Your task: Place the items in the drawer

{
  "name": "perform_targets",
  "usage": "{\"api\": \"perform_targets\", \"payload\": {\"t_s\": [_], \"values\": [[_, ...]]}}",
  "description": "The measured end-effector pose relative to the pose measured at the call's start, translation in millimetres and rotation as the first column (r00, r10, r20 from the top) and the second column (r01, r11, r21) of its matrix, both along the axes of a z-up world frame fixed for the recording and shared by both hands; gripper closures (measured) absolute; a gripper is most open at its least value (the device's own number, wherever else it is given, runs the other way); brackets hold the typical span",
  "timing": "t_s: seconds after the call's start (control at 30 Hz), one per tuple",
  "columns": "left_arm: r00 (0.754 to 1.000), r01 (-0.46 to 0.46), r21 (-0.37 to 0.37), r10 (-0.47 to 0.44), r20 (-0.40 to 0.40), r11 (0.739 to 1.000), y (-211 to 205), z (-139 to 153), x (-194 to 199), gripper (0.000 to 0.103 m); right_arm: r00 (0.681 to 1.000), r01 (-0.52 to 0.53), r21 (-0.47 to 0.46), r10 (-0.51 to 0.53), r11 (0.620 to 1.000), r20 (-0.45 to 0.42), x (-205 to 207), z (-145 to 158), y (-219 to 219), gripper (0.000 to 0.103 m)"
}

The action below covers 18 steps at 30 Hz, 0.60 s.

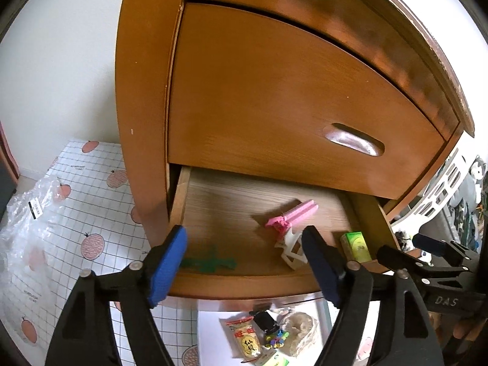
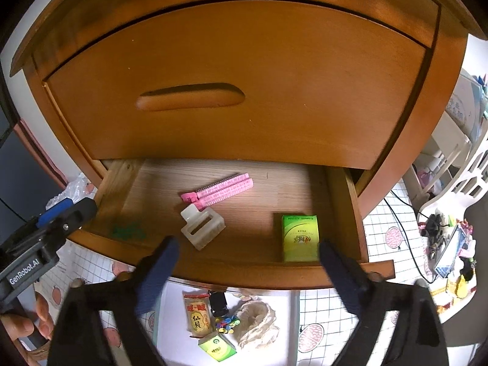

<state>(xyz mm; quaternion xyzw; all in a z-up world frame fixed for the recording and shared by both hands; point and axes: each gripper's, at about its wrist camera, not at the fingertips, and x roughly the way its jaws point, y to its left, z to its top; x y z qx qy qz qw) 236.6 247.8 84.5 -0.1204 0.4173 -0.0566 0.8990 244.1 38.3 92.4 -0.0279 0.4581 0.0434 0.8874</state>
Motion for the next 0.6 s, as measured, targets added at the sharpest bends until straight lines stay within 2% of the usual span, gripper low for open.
{"api": "perform_targets", "payload": {"t_s": [0.1,0.27,0.6], "values": [[1.000,-0.012,0.021,0.012,0.015,1.000,0.1,-1.5,-1.2,0.010,1.000,-0.003,-0.003,0.003,1.000,-0.002,-0.6,-0.2,-0.5,0.000],[0.999,-0.038,0.053,0.036,0.037,0.998,0.8,-2.6,-2.7,0.000,1.000,0.010,0.010,-0.010,1.000,-0.003,-0.8,1.1,-3.5,0.000],[0.996,-0.071,0.060,0.068,0.056,0.996,6.9,-3.5,-6.0,0.000,0.999,0.041,0.006,-0.041,0.999,-0.011,0.0,-1.2,-9.4,0.000]]}}
